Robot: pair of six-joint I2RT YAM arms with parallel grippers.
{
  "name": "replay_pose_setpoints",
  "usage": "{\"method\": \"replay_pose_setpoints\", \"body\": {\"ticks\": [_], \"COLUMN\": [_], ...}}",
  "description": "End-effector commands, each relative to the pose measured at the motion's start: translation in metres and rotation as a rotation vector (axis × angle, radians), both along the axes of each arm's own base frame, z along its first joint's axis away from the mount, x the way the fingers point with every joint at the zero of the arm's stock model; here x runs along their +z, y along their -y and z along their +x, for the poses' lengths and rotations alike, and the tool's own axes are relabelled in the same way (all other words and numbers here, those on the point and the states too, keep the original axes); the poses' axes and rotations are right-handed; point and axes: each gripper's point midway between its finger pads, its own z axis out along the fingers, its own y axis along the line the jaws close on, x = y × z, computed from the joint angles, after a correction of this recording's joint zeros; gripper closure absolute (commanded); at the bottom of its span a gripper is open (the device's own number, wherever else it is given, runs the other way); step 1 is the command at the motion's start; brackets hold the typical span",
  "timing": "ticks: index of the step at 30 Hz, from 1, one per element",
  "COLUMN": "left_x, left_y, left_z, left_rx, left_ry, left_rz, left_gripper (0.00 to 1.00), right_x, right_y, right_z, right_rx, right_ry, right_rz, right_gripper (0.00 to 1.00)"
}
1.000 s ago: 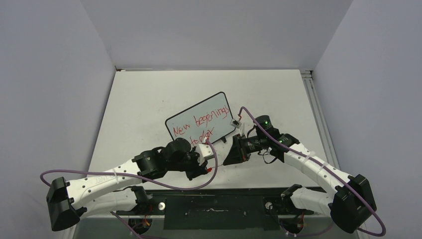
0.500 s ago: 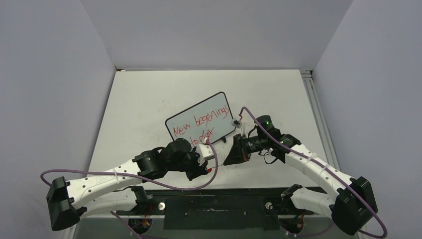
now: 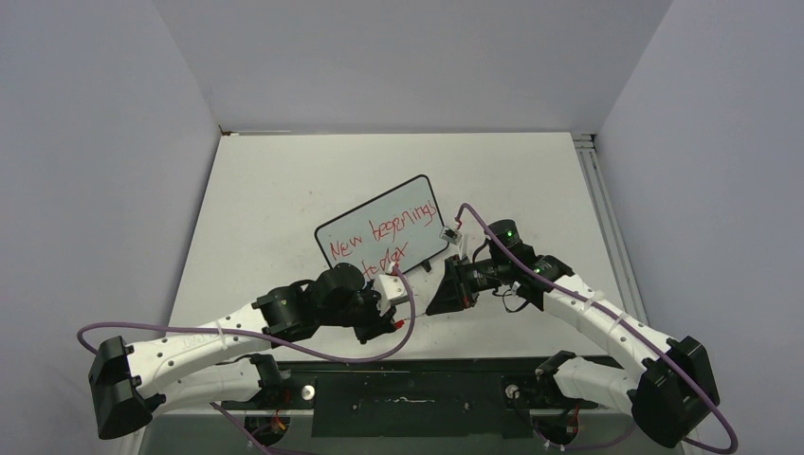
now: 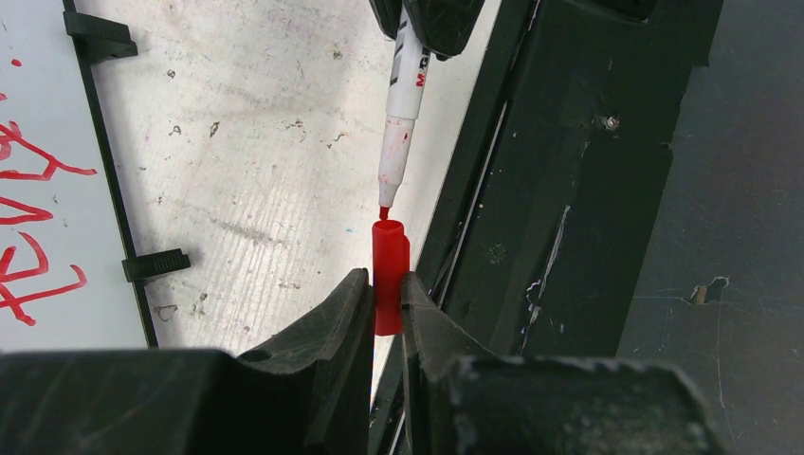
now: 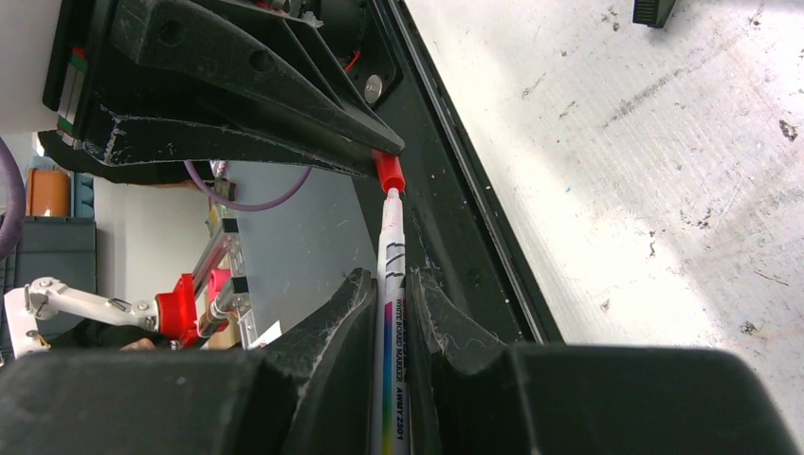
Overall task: Write a sentence on the whiteboard
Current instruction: Insert the whiteboard marker without the cap into the pen cap.
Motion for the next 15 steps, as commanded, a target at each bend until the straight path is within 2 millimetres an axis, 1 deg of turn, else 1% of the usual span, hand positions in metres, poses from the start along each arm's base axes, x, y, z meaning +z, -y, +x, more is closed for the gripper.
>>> {"method": "replay_pose_setpoints", "body": {"ticks": [1, 10, 15], "left_x": [0.0135, 0.0125, 0.0132], "left_y": [0.0058, 0.006, 0.0058], "left_z": [0.0022, 0.002, 0.0025], "left_rx": [-0.011, -0.013, -0.011], "left_ry": [0.033, 0.032, 0.035], "left_rz": [-0.033, -0.031, -0.032], "left_gripper": [1.0, 1.0, 1.0], "right_x": [0.0189, 0.0156, 0.0103], "right_y": [-0.0061, -0.008, -0.008], "right_z": [0.0028, 0.0017, -0.0002], "right_rx": [0.025, 0.031, 0.034], "right_ry": [0.069, 0.058, 0.047], "right_rz": [0.064, 0.066, 0.057], "right_gripper": [0.95, 0.95, 0.95]}}
